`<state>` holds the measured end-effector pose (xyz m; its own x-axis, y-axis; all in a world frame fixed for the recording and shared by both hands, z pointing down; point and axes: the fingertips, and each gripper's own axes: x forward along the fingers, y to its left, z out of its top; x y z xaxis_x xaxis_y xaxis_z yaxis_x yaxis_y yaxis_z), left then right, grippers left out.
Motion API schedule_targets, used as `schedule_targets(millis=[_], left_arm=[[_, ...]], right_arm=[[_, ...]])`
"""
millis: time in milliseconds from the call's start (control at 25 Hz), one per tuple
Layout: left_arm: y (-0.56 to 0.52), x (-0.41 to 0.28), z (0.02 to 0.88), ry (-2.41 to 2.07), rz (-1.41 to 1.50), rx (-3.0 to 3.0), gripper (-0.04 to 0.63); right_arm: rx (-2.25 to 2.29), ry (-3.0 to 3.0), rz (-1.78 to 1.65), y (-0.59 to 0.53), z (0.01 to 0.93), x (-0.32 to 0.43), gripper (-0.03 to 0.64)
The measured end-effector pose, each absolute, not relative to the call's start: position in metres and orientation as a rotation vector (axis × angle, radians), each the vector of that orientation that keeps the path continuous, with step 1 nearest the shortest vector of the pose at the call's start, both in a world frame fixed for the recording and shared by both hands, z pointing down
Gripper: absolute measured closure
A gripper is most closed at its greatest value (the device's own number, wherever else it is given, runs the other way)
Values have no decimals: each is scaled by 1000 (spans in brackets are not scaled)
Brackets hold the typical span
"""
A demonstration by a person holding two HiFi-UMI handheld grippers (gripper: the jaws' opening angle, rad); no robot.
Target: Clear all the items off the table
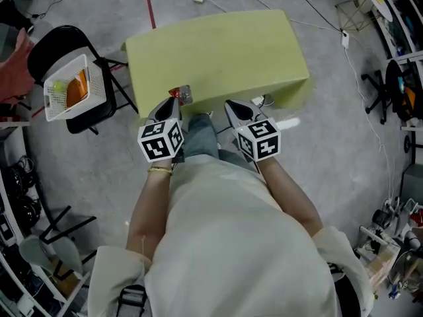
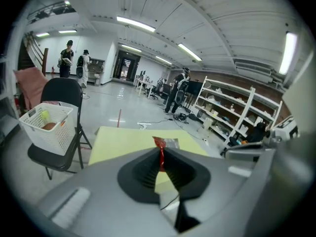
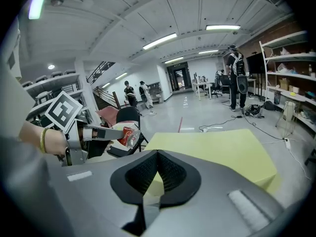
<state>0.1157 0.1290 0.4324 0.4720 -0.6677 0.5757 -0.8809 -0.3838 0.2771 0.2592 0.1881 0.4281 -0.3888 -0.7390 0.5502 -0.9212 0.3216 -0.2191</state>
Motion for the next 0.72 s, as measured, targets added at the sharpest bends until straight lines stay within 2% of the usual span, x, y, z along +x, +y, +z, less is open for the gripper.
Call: schedule_targets(millis=[720], left_arm=[[166, -25, 422, -1589, 360, 1948, 571]], right_arm=[[1125, -2384, 616, 187, 425, 135, 618]])
